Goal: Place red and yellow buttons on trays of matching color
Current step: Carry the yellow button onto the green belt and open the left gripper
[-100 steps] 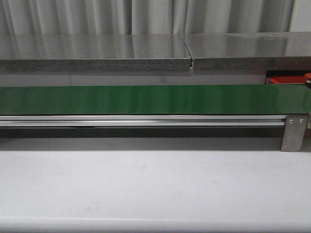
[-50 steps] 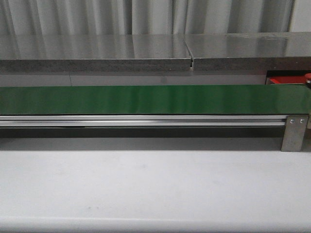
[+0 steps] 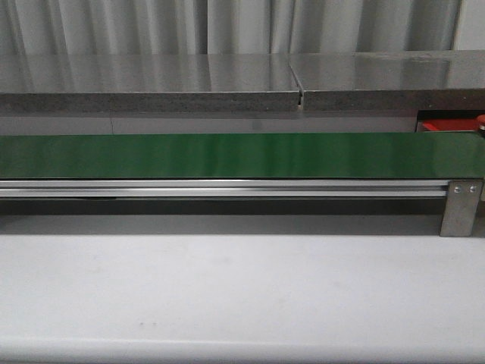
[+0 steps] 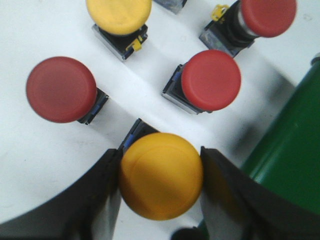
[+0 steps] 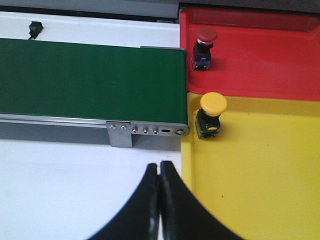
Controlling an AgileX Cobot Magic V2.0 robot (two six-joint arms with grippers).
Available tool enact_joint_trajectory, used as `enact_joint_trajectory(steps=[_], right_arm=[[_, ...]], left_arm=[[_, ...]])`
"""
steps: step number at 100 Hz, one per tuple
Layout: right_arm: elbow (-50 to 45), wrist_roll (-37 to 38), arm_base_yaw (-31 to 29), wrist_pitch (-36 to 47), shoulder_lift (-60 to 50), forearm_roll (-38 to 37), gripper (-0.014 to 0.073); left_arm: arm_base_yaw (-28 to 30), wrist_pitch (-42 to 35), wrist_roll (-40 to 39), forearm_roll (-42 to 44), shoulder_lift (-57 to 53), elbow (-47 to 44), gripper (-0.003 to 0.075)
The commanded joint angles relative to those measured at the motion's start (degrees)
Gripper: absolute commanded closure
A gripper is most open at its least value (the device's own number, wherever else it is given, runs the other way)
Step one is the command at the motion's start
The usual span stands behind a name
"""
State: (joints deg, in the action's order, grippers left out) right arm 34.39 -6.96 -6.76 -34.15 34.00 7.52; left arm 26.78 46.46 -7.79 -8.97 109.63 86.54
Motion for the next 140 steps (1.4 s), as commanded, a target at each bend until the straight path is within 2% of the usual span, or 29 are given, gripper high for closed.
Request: enact_joint_trajectory(steps=[1,21,38,74,106,115,130,140], right_arm=[[1.46,-0.12,-0.07,3.77,-0.01,-0.21,0.0711],[1.46,-0.12,-0.07,3.77,-0.01,-0.21,0.0711],[1.46,-0.12,-0.07,3.77,-0.01,-0.21,0.0711],[1.46,-0.12,-0.07,3.77,-0.01,-0.21,0.0711],[1.46,-0.12,-0.07,3.77,-0.01,-0.21,0.0711],[1.46,-0.12,-0.07,3.77,-0.01,-0.21,0.0711],[1.46,-0.12,-0.07,3.77,-0.01,-0.21,0.0711],[1.46,-0.12,-0.07,3.77,-0.01,-0.21,0.0711]], left_arm=[[-0.04,-1.25,0.06,-0.33,-6.29,-0.10,0.0499],[-0.68,-1.34,0.17,-0.23,-13.00,-3.81,0.0499],[-4.40,-1.09,1.24,-0.62,-16.12,-4.11,0.0499],[-10.32,-3.18,1.24,-2.45,-13.86,-4.11,0.0499],[-11.59,-3.87,1.24,-2.72,-10.31,-4.11,0.0491],[-11.59,-3.87,1.24,-2.72,-10.21,-4.11,0.0428],[-11.59,-3.97,1.56,-2.72,-10.21,-4.11,0.0218],[-11.59,-3.97,1.56,-3.34,-10.21,-4.00,0.0205]])
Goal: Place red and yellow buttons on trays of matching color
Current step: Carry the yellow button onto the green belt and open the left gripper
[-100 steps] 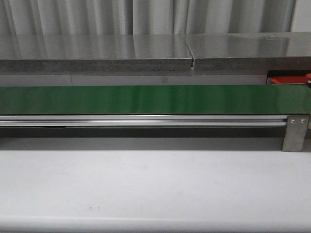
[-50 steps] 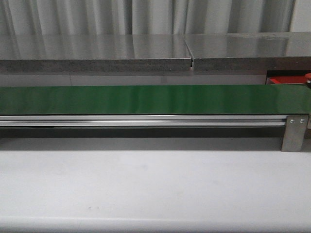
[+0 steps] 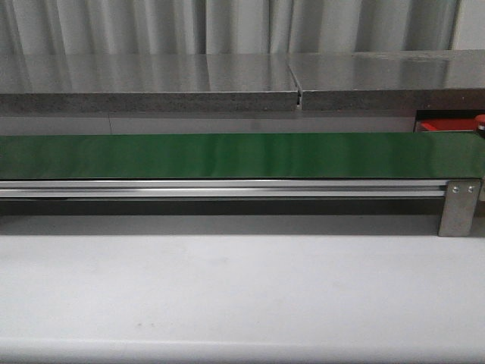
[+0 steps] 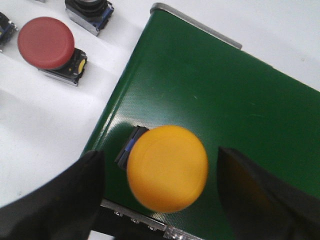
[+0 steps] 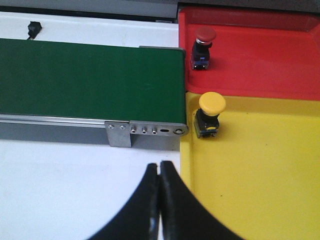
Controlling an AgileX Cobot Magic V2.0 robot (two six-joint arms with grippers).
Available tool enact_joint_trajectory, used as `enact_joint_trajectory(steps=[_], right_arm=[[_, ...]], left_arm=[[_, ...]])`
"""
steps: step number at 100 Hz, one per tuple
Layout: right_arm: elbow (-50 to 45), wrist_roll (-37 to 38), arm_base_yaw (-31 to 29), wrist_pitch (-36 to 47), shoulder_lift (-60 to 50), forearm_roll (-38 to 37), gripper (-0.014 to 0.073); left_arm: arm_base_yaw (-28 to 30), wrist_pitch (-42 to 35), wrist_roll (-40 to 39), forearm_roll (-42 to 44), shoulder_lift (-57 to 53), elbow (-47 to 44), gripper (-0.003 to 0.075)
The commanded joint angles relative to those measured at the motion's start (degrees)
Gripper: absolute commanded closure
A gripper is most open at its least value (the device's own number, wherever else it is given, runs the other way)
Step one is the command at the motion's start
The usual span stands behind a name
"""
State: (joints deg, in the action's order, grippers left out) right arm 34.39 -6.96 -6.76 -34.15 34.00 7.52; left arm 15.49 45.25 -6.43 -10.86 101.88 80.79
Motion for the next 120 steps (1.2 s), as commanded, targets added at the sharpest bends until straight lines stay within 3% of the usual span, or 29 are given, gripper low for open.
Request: enact_joint_trajectory(steps=[1,46,85,120], right_arm=[[1.46,-0.12,-0.07,3.77,-0.01,-0.21,0.0711],[1.46,-0.12,-0.07,3.77,-0.01,-0.21,0.0711],[1.46,-0.12,-0.07,3.77,-0.01,-0.21,0.0711],[1.46,-0.12,-0.07,3.77,-0.01,-0.21,0.0711]], left_arm=[[-0.30,-2.76,0.20,-1.45,-2.46,1.85,0.0206],[0.37,-2.35,0.20,-1.85,-8.40,4.00,0.0205],[9.98,4.06,1.29,1.17,-10.13,3.63,0.0206],[16.29,3.88,3.90,3.10,-5.35,3.75,0.0206]])
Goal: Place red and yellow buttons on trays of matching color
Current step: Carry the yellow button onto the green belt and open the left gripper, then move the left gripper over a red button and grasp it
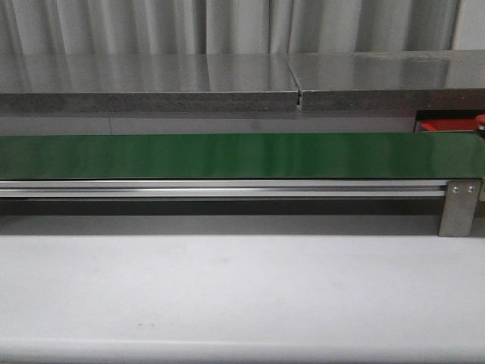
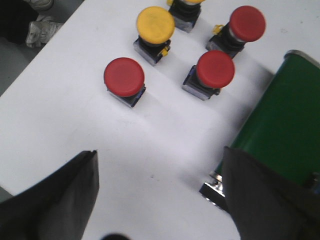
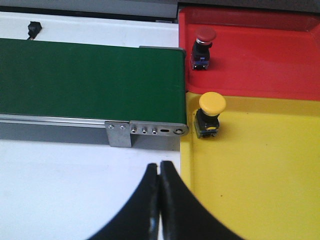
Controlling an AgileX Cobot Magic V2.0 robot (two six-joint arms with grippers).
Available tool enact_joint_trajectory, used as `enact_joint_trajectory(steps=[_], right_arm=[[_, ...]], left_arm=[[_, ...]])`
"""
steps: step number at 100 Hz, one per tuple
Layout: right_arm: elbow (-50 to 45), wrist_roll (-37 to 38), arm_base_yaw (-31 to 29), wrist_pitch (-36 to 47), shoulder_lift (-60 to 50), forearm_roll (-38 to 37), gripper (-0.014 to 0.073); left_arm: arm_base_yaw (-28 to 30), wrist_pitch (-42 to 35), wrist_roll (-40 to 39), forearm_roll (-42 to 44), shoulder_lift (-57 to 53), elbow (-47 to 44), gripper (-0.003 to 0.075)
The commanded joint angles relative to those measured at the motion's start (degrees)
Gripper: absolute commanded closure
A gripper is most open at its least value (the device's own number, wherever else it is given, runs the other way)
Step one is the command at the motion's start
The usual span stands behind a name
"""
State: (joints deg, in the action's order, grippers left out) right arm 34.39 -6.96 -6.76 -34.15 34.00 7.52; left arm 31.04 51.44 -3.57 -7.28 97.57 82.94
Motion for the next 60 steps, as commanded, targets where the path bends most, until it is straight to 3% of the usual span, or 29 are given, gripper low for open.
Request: enact_joint_trajectory(steps=[1,60], right_arm=[[1.46,-0.12,-0.07,3.77,-0.01,-0.21,0.0711],[1.46,-0.12,-0.07,3.82,-0.01,-0.21,0.0711]], left_arm=[[0.87,-2.31,1.32,-0.47,-0.88,1.60,0.0206],[3.83,-5.84,3.57,-2.31,10.61,6.40,0.0206]])
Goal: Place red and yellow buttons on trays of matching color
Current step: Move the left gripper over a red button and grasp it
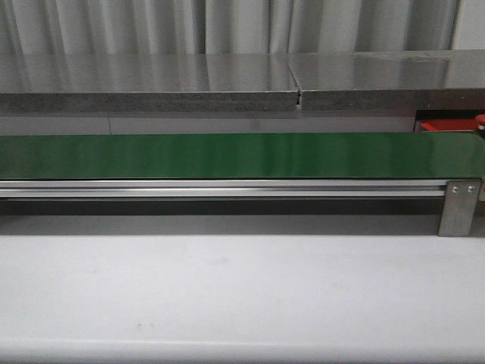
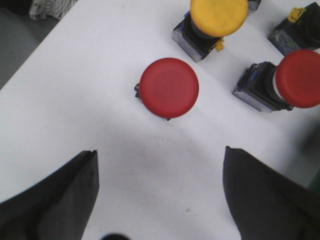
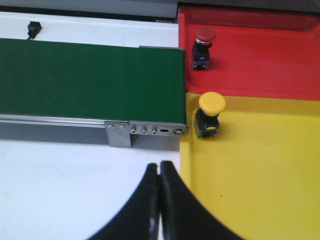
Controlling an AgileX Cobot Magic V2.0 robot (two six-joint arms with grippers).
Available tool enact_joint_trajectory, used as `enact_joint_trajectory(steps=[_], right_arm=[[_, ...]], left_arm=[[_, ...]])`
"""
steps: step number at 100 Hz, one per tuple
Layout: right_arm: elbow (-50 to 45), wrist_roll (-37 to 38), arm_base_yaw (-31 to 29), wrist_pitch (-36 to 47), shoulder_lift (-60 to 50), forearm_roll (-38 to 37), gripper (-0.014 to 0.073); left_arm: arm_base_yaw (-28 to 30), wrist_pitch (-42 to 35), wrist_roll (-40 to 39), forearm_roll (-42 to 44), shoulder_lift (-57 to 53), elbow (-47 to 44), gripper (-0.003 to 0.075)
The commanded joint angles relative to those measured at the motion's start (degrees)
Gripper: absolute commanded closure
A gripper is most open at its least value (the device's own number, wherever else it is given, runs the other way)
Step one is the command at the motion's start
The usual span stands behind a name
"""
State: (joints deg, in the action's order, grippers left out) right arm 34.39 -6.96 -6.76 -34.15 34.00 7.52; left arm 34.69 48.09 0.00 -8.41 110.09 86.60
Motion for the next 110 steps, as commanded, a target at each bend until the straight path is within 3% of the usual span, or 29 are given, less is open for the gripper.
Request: enact_joint_trajectory(steps=[1,37,110], right_arm=[[1.46,-0.12,-0.07,3.82,-0.01,-0.21,0.0711],[1.46,-0.12,-0.07,3.82,-0.01,-0.21,0.0711],[1.46,-0.12,-0.07,3.82,-0.01,-0.21,0.0711]], left_arm=[[0.17,-2.49,0.00,-1.17,-1.80,2.88,0.0205],[0.17,-6.31,0.95,-2.26,0.66,3.37,0.0206],[-0.87,-5.55,1.31,-2.64,8.98,10.59,0.0223]])
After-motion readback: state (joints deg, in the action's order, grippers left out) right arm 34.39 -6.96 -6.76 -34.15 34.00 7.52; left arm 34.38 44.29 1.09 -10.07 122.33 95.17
